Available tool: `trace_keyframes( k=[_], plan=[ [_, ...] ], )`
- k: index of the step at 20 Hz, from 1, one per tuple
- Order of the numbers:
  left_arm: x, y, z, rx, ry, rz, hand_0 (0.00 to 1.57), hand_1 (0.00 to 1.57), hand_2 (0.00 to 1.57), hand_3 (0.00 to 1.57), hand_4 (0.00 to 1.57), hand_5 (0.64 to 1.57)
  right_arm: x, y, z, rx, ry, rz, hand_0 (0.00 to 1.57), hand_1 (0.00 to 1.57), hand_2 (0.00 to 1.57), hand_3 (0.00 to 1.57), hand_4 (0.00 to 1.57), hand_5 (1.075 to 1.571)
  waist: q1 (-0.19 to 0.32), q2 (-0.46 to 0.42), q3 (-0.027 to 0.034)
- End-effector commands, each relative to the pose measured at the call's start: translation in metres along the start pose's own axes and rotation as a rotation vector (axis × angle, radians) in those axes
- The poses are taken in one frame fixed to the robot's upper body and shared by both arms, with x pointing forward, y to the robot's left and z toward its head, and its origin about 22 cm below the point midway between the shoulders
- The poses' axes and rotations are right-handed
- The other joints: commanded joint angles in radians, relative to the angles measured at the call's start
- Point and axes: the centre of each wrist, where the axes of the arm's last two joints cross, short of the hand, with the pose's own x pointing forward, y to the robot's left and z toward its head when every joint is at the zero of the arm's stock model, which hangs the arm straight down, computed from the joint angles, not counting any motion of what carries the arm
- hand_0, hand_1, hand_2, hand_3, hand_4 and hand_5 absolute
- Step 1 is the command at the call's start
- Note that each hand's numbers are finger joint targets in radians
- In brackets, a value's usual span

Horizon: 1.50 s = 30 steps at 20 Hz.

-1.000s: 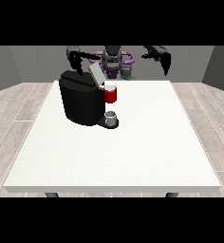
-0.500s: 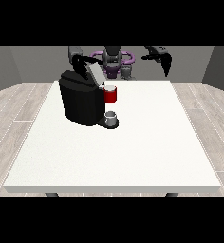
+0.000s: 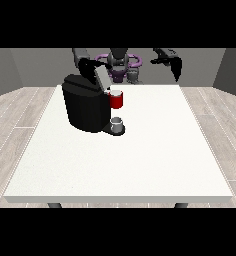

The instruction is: Insert the coffee pod into the coffee machine and close the lid

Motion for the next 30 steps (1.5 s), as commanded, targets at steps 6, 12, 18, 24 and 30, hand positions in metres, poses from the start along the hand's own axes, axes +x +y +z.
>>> trace_keyframes(
  k=[6, 12, 18, 24, 30],
  plan=[
    [-0.013, 0.025, 0.009, 0.06, 0.022, -0.035, 0.0, 0.0, 0.0, 0.0, 0.15, 1.571, 0.005, 0.022, -0.008, 0.072, 0.019, 0.027, 0.0, 0.0, 0.0, 0.0, 0.11, 1.571, -0.022, 0.0, 0.0025],
    [0.004, 0.01, -0.009, -0.005, 0.008, 0.002, 0.0, 0.0, 0.0, 0.0, 0.15, 1.571, 0.037, 0.041, -0.032, 0.089, -0.002, 0.114, 0.0, 0.0, 0.0, 0.0, 0.21, 1.571, 0.016, 0.0, 0.0026],
    [-0.009, -0.018, 0.0, 0.005, -0.055, -0.006, 0.0, 0.0, 0.0, 0.0, 0.18, 1.571, 0.039, 0.034, -0.036, 0.115, -0.039, 0.142, 0.0, 0.0, 0.0, 0.0, 0.11, 1.571, 0.007, 0.008, 0.0026],
    [-0.018, -0.027, 0.006, -0.054, -0.105, 0.026, 0.0, 0.0, 0.0, 0.0, 0.25, 1.571, 0.047, 0.069, -0.037, 0.146, -0.101, 0.102, 0.0, 0.0, 0.0, 0.0, 0.03, 1.571, 0.008, -0.003, 0.0025],
    [-0.031, -0.019, 0.015, 0.003, 0.011, 0.049, 0.0, 0.0, 0.0, 0.0, 0.19, 1.571, 0.001, 0.105, 0.015, 0.241, -0.103, -0.071, 0.0, 0.0, 0.0, 0.0, 0.28, 1.571, -0.048, -0.118, 0.0027]
  ],
)
